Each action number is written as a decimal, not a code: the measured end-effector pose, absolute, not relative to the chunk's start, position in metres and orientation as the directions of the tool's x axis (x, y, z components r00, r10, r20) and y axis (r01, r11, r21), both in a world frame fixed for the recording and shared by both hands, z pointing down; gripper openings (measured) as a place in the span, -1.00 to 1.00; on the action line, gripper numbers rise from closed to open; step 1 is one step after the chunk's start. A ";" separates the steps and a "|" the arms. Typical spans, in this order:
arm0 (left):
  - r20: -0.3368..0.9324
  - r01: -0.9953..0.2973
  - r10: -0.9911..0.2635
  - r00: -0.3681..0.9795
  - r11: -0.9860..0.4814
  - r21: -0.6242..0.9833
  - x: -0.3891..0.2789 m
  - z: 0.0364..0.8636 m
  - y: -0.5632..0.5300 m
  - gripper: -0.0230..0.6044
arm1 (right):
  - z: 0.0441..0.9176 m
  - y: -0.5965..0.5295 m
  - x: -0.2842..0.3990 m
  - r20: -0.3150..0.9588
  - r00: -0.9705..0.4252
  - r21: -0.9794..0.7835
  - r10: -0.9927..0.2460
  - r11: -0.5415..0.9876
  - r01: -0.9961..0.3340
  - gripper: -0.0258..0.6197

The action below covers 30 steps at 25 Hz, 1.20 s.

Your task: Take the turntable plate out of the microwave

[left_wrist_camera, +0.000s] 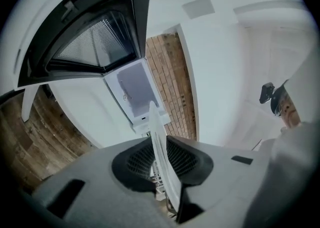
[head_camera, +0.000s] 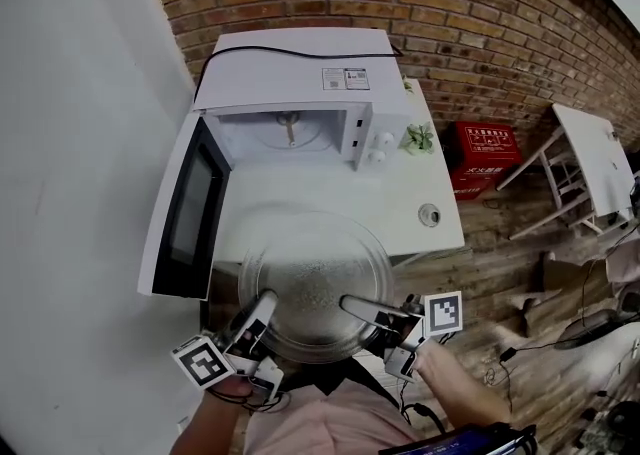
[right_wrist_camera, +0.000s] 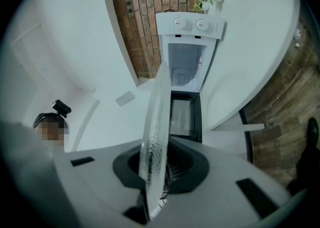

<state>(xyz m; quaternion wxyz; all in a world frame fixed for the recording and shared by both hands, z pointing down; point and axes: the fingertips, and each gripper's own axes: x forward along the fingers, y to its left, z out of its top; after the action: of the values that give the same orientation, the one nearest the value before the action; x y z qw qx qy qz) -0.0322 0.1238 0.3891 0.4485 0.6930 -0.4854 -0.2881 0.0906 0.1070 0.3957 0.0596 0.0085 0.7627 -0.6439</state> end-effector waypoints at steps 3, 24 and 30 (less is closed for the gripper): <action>0.029 -0.417 -0.933 0.358 -0.132 0.899 -0.030 0.384 0.128 -0.68 | 0.392 0.111 0.092 -0.105 -0.993 -0.980 -0.060 0.178 0.092 -0.80; -0.020 -0.443 -0.928 0.373 -0.197 0.875 -0.042 0.360 0.107 -0.69 | 0.377 0.089 0.078 -0.092 -0.995 -0.968 -0.040 0.239 0.079 -0.82; 0.009 -0.451 -0.929 0.371 -0.172 0.876 -0.053 0.370 0.080 -0.69 | 0.382 0.062 0.068 -0.082 -0.996 -0.967 -0.026 0.245 0.073 -0.82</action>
<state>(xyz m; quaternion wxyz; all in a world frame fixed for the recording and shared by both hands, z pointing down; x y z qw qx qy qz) -0.0531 0.0804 0.3702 0.4229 0.7117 -0.4848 -0.2820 0.0678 0.0620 0.3816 0.0401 0.0150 0.7881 -0.6141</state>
